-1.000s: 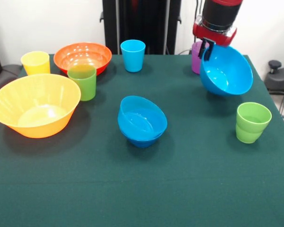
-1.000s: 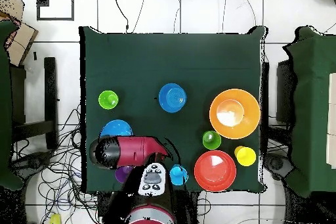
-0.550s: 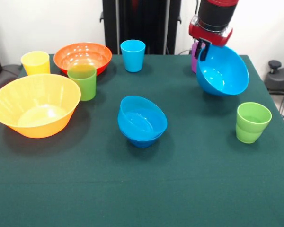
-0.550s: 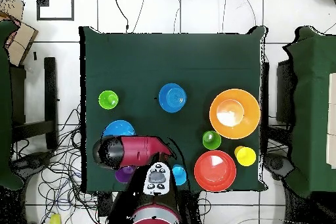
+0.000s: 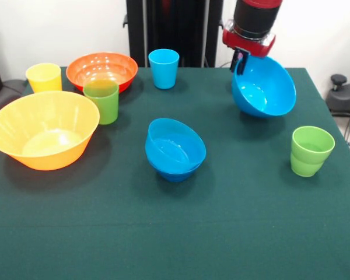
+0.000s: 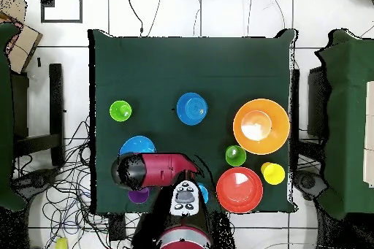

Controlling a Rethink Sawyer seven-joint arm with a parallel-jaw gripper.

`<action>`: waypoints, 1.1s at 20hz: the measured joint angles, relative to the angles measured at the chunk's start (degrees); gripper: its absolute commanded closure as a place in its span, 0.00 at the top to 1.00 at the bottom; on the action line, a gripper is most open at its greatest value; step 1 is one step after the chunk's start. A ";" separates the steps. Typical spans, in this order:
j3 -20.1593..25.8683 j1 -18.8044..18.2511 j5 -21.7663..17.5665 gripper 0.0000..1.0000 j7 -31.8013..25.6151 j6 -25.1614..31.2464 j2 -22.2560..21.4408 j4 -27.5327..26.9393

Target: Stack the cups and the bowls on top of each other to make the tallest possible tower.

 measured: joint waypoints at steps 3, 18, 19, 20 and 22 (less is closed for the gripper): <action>0.26 -1.56 -0.96 0.00 0.00 -0.55 0.08 0.37; 2.01 -6.43 -5.20 0.00 0.00 -1.50 2.10 0.42; 2.13 -6.63 -5.36 0.00 0.00 -1.49 2.10 0.43; 2.31 -6.89 -5.58 0.00 0.00 -1.50 2.10 0.43; 2.64 -7.33 -5.94 0.00 0.00 -1.49 2.10 0.43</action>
